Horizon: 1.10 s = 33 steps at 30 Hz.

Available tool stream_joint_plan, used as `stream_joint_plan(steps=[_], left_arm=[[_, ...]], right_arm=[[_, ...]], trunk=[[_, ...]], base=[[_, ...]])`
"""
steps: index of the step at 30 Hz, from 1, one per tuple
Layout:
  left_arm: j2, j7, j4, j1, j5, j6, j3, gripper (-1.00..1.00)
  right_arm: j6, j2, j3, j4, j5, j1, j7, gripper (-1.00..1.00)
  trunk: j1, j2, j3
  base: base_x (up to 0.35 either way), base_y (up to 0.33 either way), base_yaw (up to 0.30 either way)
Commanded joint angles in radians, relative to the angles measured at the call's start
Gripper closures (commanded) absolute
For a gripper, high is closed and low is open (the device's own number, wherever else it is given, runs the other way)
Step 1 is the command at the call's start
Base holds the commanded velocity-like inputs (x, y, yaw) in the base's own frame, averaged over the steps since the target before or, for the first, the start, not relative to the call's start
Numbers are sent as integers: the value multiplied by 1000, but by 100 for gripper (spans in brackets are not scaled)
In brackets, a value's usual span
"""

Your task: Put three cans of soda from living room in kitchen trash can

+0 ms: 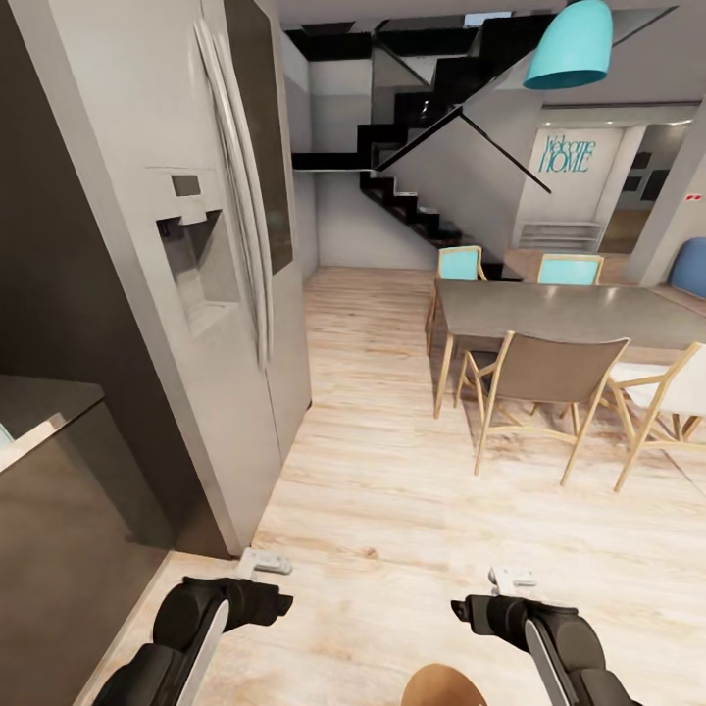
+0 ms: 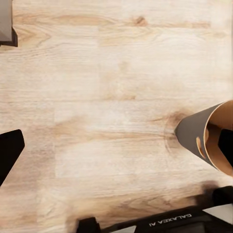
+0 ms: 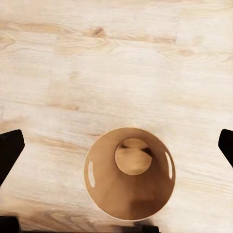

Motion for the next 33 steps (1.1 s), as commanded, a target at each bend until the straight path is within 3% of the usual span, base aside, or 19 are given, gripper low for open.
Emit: stream_joint_plan(steps=[1, 15, 24, 33], left_arm=[[0, 0, 1, 0, 0, 0, -2, -100], [-1, -1, 7, -1, 3, 0, -3, -100], [-2, 2, 7, -1, 1, 0, -7, -100], [-3, 6, 7, -2, -4, 0, -9, -100]], right_arm=[[-3, 0, 0, 2, 0, 0, 0, -100], [-15, -2, 0, 8, 1, 1, 0, -100], [-16, -2, 0, 9, 1, 0, 0, -100], [-16, 4, 3, 12, 4, 0, 0, -100]], trunk=[[0, 0, 0], [0, 0, 0], [0, 0, 0], [0, 0, 2]], base=[[26, 15, 0], [176, 79, 0], [57, 10, -3], [-10, -18, -139]])
